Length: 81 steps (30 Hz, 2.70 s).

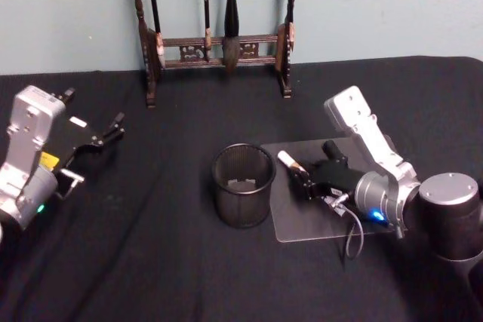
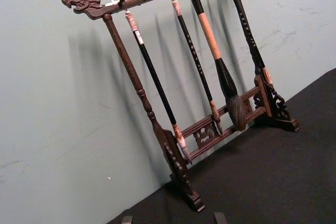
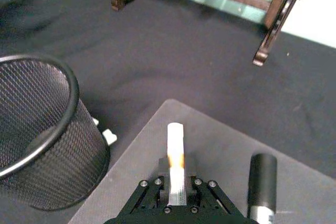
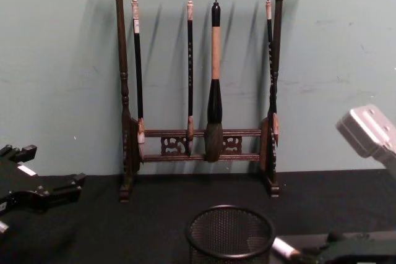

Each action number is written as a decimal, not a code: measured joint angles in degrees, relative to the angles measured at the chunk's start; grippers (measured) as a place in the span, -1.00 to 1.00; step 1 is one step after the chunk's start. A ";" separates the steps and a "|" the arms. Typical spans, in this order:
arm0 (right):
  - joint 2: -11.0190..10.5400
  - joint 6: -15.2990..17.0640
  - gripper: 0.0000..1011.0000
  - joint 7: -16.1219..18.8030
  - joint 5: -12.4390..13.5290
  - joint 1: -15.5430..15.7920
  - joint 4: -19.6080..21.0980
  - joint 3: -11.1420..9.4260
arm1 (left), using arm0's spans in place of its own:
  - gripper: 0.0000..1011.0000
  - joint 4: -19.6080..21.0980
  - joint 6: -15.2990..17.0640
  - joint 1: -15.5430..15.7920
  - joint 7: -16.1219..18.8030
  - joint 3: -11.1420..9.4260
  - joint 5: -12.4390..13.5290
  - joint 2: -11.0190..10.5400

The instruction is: Pick up the water-based marker from the table and place it into the pen holder.

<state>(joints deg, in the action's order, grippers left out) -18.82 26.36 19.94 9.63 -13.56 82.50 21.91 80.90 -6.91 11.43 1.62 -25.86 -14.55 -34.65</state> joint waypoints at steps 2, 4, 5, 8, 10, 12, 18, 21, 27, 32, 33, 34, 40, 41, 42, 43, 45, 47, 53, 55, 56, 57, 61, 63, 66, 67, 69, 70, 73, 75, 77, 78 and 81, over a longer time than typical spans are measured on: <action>0.02 -0.47 -0.66 0.00 0.04 0.09 0.22 -0.22 | 0.98 0.00 0.00 0.00 0.00 0.00 0.00 0.00; 0.07 -1.67 -0.66 -0.06 0.12 0.27 0.72 -0.66 | 0.98 0.00 0.00 0.00 0.00 0.00 0.00 0.00; 0.12 -2.20 -0.66 -0.12 0.19 0.35 0.90 -0.83 | 0.98 0.00 0.00 0.00 0.00 0.00 0.00 0.00; 0.26 -4.00 -0.66 -0.33 0.48 0.63 1.51 -1.43 | 0.98 0.00 0.00 0.00 0.00 0.00 0.00 0.00; 0.42 -6.47 -0.66 -0.47 0.88 1.03 2.12 -2.08 | 0.98 0.00 0.00 0.00 0.00 0.00 0.01 0.00; 0.57 -9.32 -0.66 -0.54 1.34 1.45 2.68 -2.67 | 0.98 0.00 0.00 0.00 0.00 0.00 0.00 0.00; 0.74 -18.18 -0.66 0.08 2.90 2.46 3.59 -3.94 | 0.98 0.00 0.00 0.00 0.00 0.00 0.00 0.00; 0.92 -23.03 -0.66 1.16 4.11 2.75 3.56 -4.33 | 0.98 0.00 0.00 0.00 0.00 0.00 0.00 0.00; 1.64 -31.46 -0.66 3.52 6.36 2.62 2.25 -4.34 | 0.98 0.00 0.00 0.00 0.00 0.00 0.00 0.00; 2.31 -35.57 -0.66 5.43 8.14 2.05 1.26 -3.74 | 0.98 0.00 0.00 0.00 0.00 0.00 0.00 0.00; 2.57 -36.64 -0.66 6.12 8.87 1.82 0.96 -3.48 | 0.98 0.00 0.00 0.00 0.00 0.00 0.00 0.00; 2.74 -37.08 -0.66 6.48 9.23 1.69 0.82 -3.34 | 0.98 0.00 0.00 0.00 0.00 0.00 0.01 0.00; 4.12 -39.02 -0.66 9.08 12.26 0.45 -0.77 -1.78 | 0.98 0.00 0.00 0.00 0.00 0.00 0.00 0.00; 4.40 -39.17 -0.66 9.63 12.89 0.15 -1.20 -1.21 | 0.98 0.00 0.00 0.00 0.00 0.00 0.00 0.00; 4.40 -39.17 -0.66 9.63 12.89 0.15 -1.20 -1.21 | 0.98 0.00 0.00 0.00 0.00 0.00 0.00 0.00; 4.64 -39.19 -0.66 10.03 13.40 -0.08 -1.57 -0.71 | 0.98 0.00 0.00 0.00 0.00 0.00 0.00 0.00; 4.85 -39.19 -0.66 10.45 13.89 -0.29 -1.95 -0.21 | 0.98 0.00 0.00 0.00 0.00 0.00 0.00 0.00; 5.08 -39.19 -0.66 10.92 14.43 -0.59 -2.50 0.50 | 0.98 0.00 0.00 0.00 0.00 0.00 0.00 0.00; 5.65 -38.59 -0.66 11.31 15.38 -1.36 -4.14 2.17 | 0.98 0.00 0.00 0.00 0.00 0.00 0.00 0.00; 5.75 -38.36 -0.66 11.31 15.56 -1.48 -4.54 2.50 | 0.98 0.00 0.00 0.00 0.00 0.00 0.00 0.00; 5.91 -38.16 -0.66 11.32 15.76 -1.65 -4.99 2.83 | 0.98 0.00 0.00 0.00 0.00 0.00 0.00 0.00; 6.00 -38.06 -0.66 11.32 15.84 -1.72 -5.23 2.99 | 0.98 0.00 0.00 0.00 0.00 0.00 0.00 0.00; 6.37 -37.76 -0.66 11.31 16.21 -2.00 -6.18 3.63 | 0.98 0.00 0.00 0.00 0.00 0.00 0.00 0.00; 6.62 -37.57 -0.66 11.31 16.43 -2.23 -6.84 3.97 | 0.98 0.00 0.00 0.00 0.00 0.00 0.00 0.00; 6.90 -37.45 -0.66 11.31 16.64 -2.51 -7.54 4.35 | 0.98 0.00 0.00 0.00 0.00 0.00 0.00 0.00; 6.96 -37.44 -0.66 11.32 16.68 -2.59 -7.71 4.43 | 0.98 0.00 0.00 0.00 0.00 0.00 0.00 0.00; 7.06 -37.43 -0.66 11.34 16.75 -2.75 -8.02 4.57 | 0.98 0.00 0.00 0.00 0.00 0.00 0.00 0.00; 7.15 -37.42 -0.66 11.35 16.79 -2.87 -8.28 4.68 | 0.98 0.00 0.00 0.00 0.00 0.00 0.00 0.00; 7.21 -37.41 -0.66 11.36 16.88 -3.07 -8.77 4.85 | 0.98 0.00 0.00 0.00 0.00 0.00 0.00 0.00; 7.21 -37.36 -0.66 11.35 16.93 -3.16 -9.01 4.89 | 0.98 0.00 0.00 0.00 0.00 0.00 0.00 0.00; 7.18 -37.33 -0.66 11.34 16.95 -3.19 -9.20 4.92 | 0.98 0.00 0.00 0.00 0.00 0.00 0.00 0.00; 7.17 -37.31 -0.66 11.32 16.96 -3.21 -9.29 4.93 | 0.98 0.00 0.00 0.00 0.00 0.00 0.01 0.00; 7.10 -37.07 -0.66 11.21 16.96 -3.22 -9.47 5.02 | 0.98 0.00 0.00 0.00 0.00 0.00 0.00 0.00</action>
<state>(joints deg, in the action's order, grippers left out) -11.72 -10.71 31.15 26.59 -16.78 73.03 26.93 80.90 -6.91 11.43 1.62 -25.86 -14.55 -34.65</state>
